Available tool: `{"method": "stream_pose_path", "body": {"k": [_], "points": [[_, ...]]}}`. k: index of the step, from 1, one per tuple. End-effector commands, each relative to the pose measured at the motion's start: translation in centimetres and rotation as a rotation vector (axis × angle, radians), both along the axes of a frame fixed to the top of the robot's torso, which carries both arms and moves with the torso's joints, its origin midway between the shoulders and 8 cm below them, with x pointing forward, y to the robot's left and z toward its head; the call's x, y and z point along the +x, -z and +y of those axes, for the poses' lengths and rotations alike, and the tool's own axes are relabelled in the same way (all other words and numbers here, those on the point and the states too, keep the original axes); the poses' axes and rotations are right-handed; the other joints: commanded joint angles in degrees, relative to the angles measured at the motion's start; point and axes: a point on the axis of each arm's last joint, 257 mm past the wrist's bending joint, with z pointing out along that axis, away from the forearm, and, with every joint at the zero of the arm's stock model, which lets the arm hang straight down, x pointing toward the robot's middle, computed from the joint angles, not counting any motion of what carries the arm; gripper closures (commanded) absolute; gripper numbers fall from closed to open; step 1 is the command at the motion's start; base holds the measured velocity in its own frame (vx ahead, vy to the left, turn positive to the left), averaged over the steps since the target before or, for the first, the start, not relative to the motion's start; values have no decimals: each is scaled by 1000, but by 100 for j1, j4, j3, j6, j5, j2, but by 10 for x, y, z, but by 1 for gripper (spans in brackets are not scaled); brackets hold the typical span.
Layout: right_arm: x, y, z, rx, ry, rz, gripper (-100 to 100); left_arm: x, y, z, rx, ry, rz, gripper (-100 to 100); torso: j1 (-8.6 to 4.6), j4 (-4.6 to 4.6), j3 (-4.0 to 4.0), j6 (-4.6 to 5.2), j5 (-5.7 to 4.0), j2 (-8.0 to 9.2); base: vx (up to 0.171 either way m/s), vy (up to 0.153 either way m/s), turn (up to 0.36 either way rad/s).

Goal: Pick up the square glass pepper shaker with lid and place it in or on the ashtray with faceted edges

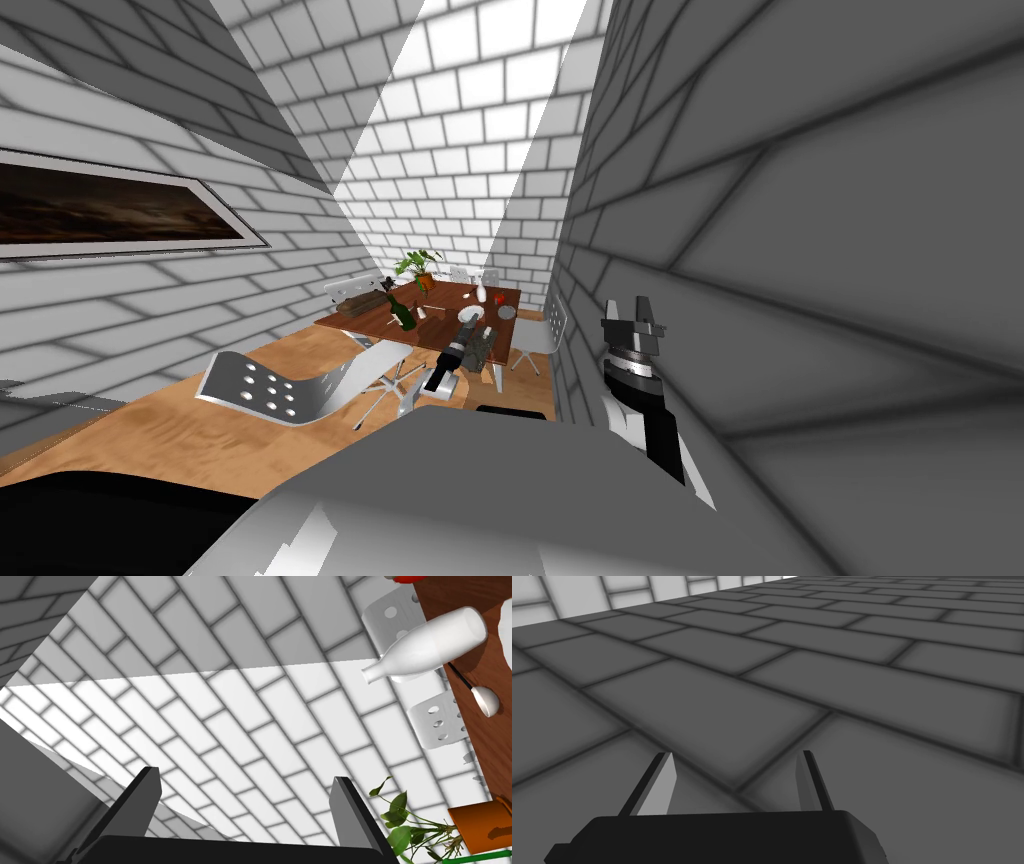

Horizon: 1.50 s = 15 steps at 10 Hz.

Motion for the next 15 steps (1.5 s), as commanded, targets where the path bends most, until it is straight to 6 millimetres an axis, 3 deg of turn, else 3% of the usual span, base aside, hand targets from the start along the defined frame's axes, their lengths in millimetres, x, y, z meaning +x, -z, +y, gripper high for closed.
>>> {"method": "stream_pose_path", "body": {"k": [1, 9, 15], "points": [[0, 0, 0, 0, 0, 0, 0, 6, 18, 1, 46, -5, 38, -100, 0, 0, 0, 0, 0, 0, 17, -14, -18], [0, 0, 0, 0, 0, 0, 0, 20, 83, 3, 208, -10, 169, -100, 0, 1, 2, 0, 0, 3, 21, -16, -15], [0, 0, 0, 0, 0, 0, 0, 27, 144, 9, 374, -4, 299, -100, 3, 1, 3, -1, 0, 5, 21, -15, -15]]}}
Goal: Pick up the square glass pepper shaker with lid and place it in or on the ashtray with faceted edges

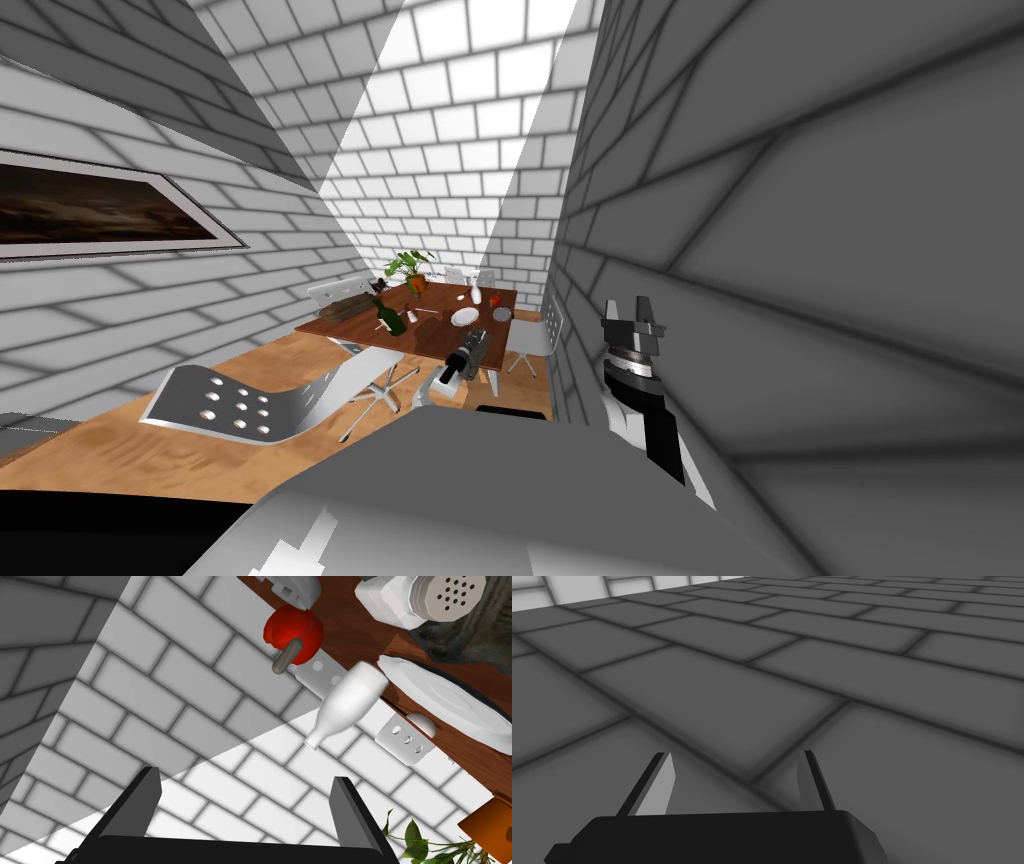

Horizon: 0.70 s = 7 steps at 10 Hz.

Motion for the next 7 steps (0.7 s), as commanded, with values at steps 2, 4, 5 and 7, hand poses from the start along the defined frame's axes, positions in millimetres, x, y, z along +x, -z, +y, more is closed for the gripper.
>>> {"method": "stream_pose_path", "body": {"k": [2, 4, 5, 7], "points": [[0, 0, 0, 0, 0, 0, 0, 1, 22, 5, 63, 4, 47, -100, 1, 0, 1, -1, 0, 2, 13, -9, -9], [0, 0, 0, 0, 0, 0, 0, 1, 37, 8, 103, 8, 80, -100, 0, 0, 1, -1, 0, 1, 14, -9, -9], [0, 0, 0, 0, 0, 0, 0, 0, 40, 9, 104, 7, 86, -100, 0, 0, 1, -1, 0, 1, 11, -7, -5], [0, 0, 0, 0, 0, 0, 0, 1, 59, 15, 182, 17, 132, -100, 1, 0, 1, 0, 0, 2, 16, -10, -16]]}}
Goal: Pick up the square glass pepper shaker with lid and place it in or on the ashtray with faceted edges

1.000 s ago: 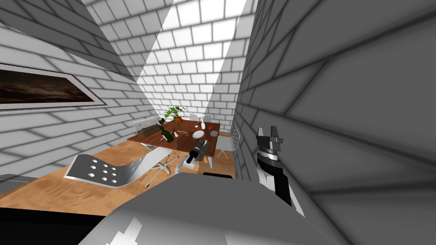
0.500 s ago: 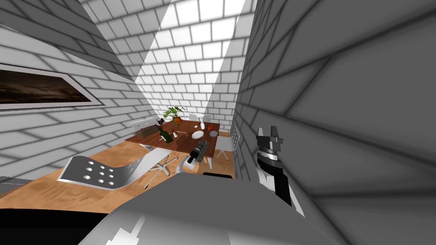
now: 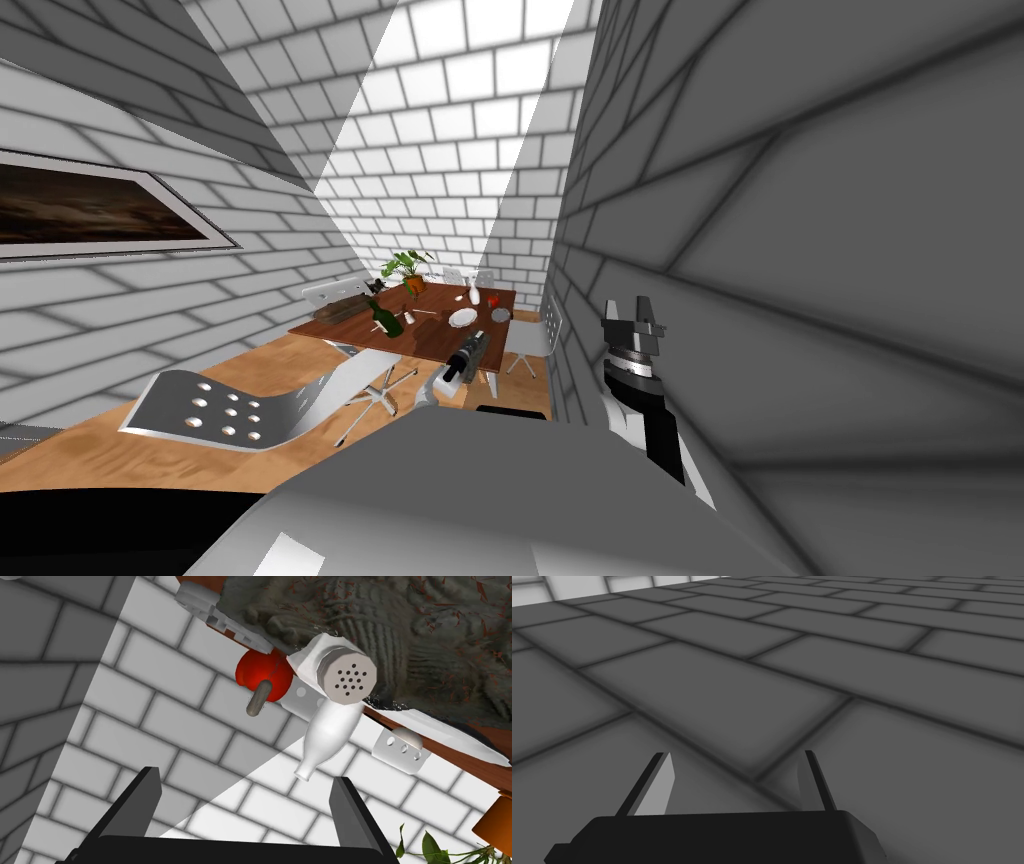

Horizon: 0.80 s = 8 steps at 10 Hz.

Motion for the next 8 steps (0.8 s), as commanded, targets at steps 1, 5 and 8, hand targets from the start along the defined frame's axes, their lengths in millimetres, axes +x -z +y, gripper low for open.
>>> {"method": "stream_pose_path", "body": {"k": [1, 5, 8], "points": [[0, 0, 0, 0, 0, 0, 0, -3, 18, 7, 64, 8, 46, -100, 0, 0, 0, 0, 0, 0, 32, -16, -21], [0, 0, 0, 0, 0, 0, 0, -12, 59, 28, 196, 26, 150, -100, -3, -1, -1, -1, -1, -2, 27, -20, -18], [0, 0, 0, 0, 0, 0, 0, -16, 77, 50, 296, 41, 207, -100, -4, -1, -2, 0, -1, -3, 29, -24, -23]]}}
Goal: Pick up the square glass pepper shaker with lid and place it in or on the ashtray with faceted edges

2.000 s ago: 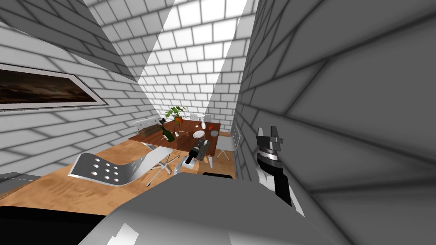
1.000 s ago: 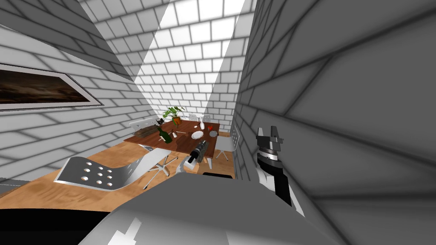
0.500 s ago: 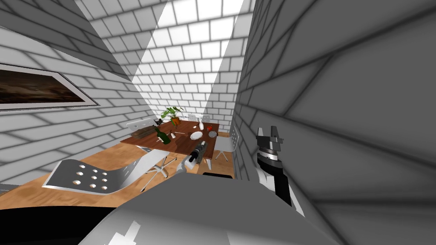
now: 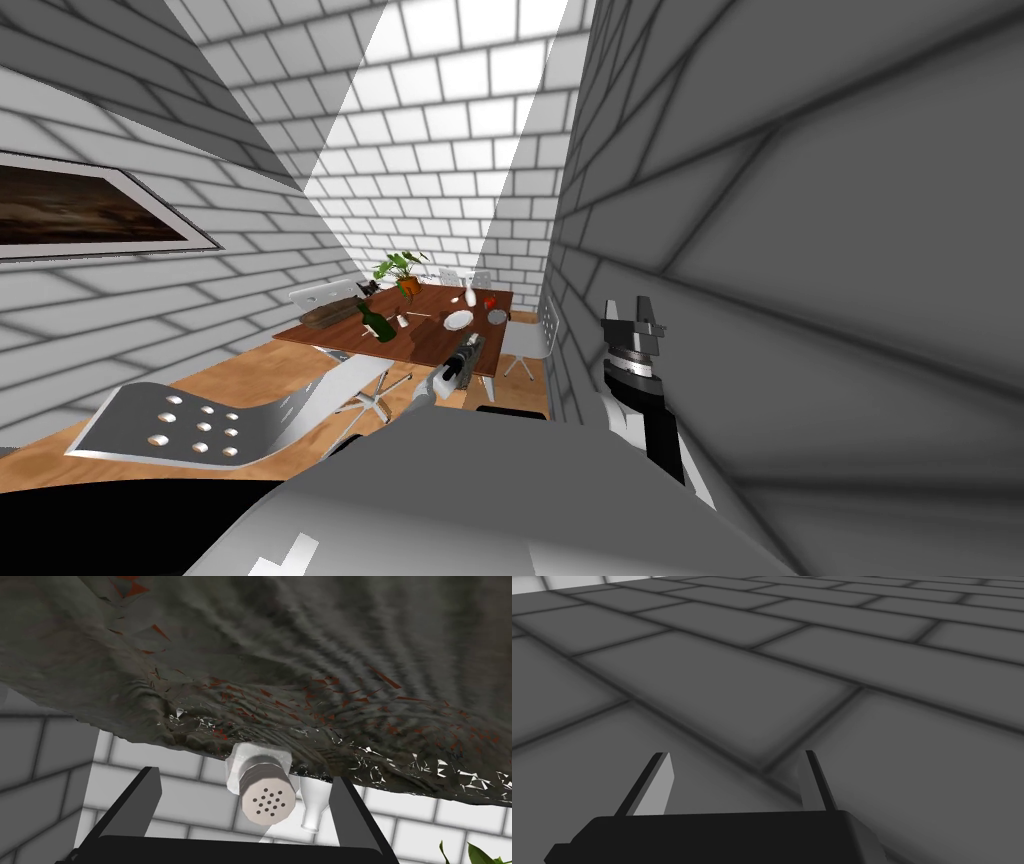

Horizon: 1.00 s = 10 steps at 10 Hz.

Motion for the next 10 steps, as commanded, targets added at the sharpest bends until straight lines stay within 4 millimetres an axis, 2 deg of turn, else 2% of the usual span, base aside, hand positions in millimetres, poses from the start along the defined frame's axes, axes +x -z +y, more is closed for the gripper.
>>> {"method": "stream_pose_path", "body": {"k": [1, 2, 3, 4, 5, 6, 10], "points": [[0, 0, 0, 0, 0, 0, 0, 0, 0, 0, 0, 0, 0, -100, 0, 0, 0, 0, 0, 0, 8, -17, -1], [0, 0, 0, 0, 0, 0, 0, 0, 1, 1, 4, 1, 2, 0, 14, -3, -6, -1, 4, -8, 0, 0, 0], [0, 0, 0, 0, 0, 0, 0, -7, 2, 13, 6, -6, -4, -100, 21, -3, -7, -1, 6, -10, 62, -21, -45], [0, 0, 0, 0, 0, 0, 0, -11, 3, 20, 8, -9, -7, -100, 19, -6, -16, -1, 5, -27, 113, -68, -44], [0, 0, 0, 0, 0, 0, 0, -9, 5, 15, 7, -10, -1, -100, 6, -10, -29, 5, 5, -51, 48, -38, 5], [0, 0, 0, 0, 0, 0, 0, -9, 4, 16, 7, -8, -4, 100, 17, -11, -29, 7, 8, -48, 6, -4, 16], [0, 0, 0, 0, 0, 0, 0, -9, 5, 16, 9, -7, -3, 100, 28, -6, -20, 7, 14, -34, 0, -1, -5]]}}
